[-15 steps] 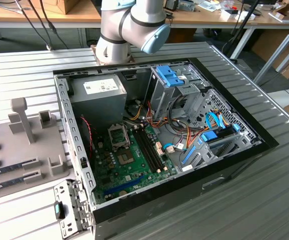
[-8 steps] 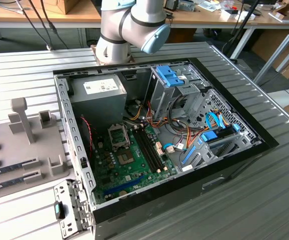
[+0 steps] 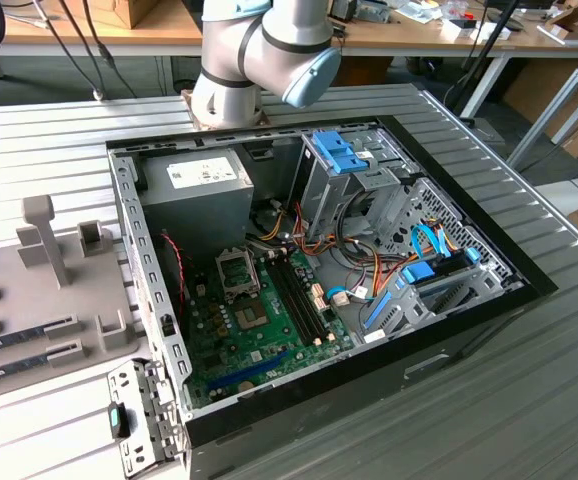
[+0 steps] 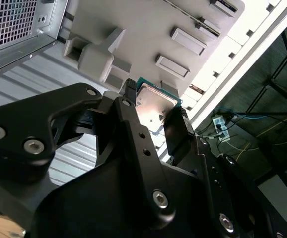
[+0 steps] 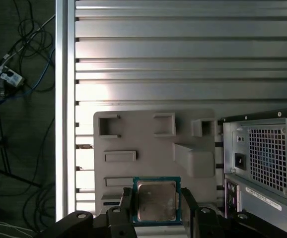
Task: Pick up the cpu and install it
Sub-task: 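Pick up the cpu and move it towards the insertion slot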
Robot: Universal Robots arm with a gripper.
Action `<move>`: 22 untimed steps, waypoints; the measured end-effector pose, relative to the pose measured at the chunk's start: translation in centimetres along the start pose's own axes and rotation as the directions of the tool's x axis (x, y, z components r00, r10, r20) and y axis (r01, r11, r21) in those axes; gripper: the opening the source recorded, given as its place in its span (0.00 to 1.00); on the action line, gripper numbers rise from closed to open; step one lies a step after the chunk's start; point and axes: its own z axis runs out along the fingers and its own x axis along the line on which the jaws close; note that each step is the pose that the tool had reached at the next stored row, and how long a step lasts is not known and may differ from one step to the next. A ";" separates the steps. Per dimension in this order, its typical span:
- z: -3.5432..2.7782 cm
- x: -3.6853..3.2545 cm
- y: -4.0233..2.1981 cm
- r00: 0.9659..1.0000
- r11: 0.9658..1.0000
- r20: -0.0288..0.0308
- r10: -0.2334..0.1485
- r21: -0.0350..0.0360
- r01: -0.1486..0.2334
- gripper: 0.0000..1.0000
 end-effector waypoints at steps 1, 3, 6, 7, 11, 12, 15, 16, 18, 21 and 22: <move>0.01 -0.07 0.00 1.000 1.000 0.000 0.000 0.000 0.000 0.47; 0.01 -0.20 0.00 1.000 1.000 0.000 0.000 0.000 0.000 0.47; 0.02 -0.37 0.01 1.000 1.000 0.000 0.000 0.001 0.000 0.47; 0.02 -0.41 0.01 1.000 1.000 0.000 0.000 0.001 0.000 0.47; 0.02 -0.67 0.01 1.000 1.000 0.000 0.000 0.001 0.000 0.47; 0.02 -0.72 0.02 1.000 1.000 0.000 0.000 0.001 0.000 0.47; 0.03 -0.89 0.02 1.000 1.000 0.000 0.000 0.002 0.000 0.47; 0.03 -0.93 0.02 1.000 1.000 0.000 0.000 0.002 0.000 0.47; 0.03 -1.03 0.02 1.000 1.000 0.000 0.000 0.002 0.000 0.47; 0.04 -1.22 0.02 1.000 1.000 0.000 0.000 0.003 0.000 0.47; 0.04 -1.26 0.02 1.000 1.000 0.000 0.000 0.003 0.000 0.47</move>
